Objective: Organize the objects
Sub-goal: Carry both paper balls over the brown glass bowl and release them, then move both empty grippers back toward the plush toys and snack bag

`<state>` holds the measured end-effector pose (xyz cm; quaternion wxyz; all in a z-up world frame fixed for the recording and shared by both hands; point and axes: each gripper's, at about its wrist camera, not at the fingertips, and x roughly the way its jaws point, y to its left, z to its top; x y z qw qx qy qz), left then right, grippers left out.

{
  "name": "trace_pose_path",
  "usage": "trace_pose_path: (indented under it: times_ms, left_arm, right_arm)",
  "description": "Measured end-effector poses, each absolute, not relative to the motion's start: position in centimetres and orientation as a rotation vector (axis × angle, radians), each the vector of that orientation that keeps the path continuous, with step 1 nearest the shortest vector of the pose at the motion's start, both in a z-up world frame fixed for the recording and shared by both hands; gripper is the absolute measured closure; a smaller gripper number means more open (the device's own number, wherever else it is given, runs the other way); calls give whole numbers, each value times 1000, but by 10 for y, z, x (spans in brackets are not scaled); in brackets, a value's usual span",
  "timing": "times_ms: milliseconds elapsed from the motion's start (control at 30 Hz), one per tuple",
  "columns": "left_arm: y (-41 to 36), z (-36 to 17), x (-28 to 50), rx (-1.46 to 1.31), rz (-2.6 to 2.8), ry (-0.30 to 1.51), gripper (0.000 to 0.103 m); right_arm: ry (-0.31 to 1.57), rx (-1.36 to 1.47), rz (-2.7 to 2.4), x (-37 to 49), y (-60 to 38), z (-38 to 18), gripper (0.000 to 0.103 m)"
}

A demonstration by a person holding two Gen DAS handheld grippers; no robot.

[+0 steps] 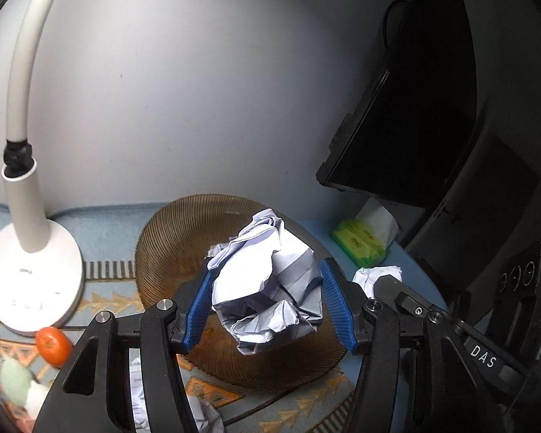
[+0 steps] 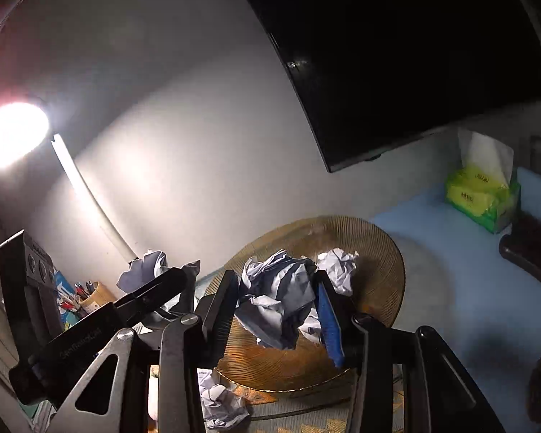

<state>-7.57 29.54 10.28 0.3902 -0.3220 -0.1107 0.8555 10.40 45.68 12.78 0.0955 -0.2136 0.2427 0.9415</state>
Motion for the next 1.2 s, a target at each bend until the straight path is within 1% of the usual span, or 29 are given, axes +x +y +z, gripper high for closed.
trace_pose_path:
  times_ms: [67,100,133,167,200,233,267,367,467,633,667,700,733,767,833,900,933,967,1000,1033,1133,1200]
  left_arm:
    - [301,94,-84,-843,2205,-249,44]
    - [304,91,-86,-853,2223,-231,34]
    - [306,88,-87,-864,2234,-216,28]
    - [307,86,-87,-870,2239,-206,21]
    - [308,85,-86,-870,2241,-201,19]
    - [307,85,-84,-874,2239,-197,19]
    - [306,84,-82,-881,2232,-196,19]
    - [295,93,-71,-880,2219,-203,19]
    - [272,113,-53,-826,2260,-201,19]
    - [211,148,-5,-717,2365,-204,19]
    - [194,154,4,-703,2378,-226,16]
    - [178,160,11,-694,2397,-252,7]
    - [160,165,21,-676,2425,-281,2]
    - [139,169,32,-647,2465,-313,0]
    - [103,173,51,-631,2631,-341,0]
    - [68,170,61,-671,2771,-346,0]
    - [50,164,64,-687,2800,-355,0]
    - [34,156,67,-714,2826,-363,0]
    - [20,146,68,-750,2854,-364,0]
    - [8,133,69,-787,2887,-354,0]
    - [-12,82,66,-919,2930,-287,0]
    - [-18,52,61,-1001,2906,-272,1]
  right_arm:
    - [697,-647,2763,99,459,120,61]
    - [680,-666,2756,95,459,117,61]
    - [679,-692,2751,92,459,114,60]
    - [692,-717,2748,89,460,112,53]
    - [712,-722,2741,89,460,110,49]
    - [729,-706,2731,92,462,110,39]
    - [736,-680,2723,97,463,112,35]
    - [732,-628,2710,115,466,125,35]
    - [746,-568,2728,134,466,142,35]
    - [698,-536,2786,165,440,174,35]
    - [687,-534,2808,170,433,179,35]
    - [669,-530,2832,174,426,184,35]
    - [647,-522,2857,179,418,189,35]
    - [629,-519,2877,184,410,194,35]
    - [612,-520,2916,192,393,200,35]
    - [616,-532,2957,196,375,200,33]
    - [623,-545,2979,197,365,197,27]
    - [627,-562,2991,196,355,190,13]
    - [628,-582,2992,195,346,181,7]
    - [622,-615,2995,192,335,169,4]
    - [523,-729,3027,175,300,118,4]
    - [345,-780,3063,164,279,81,4]
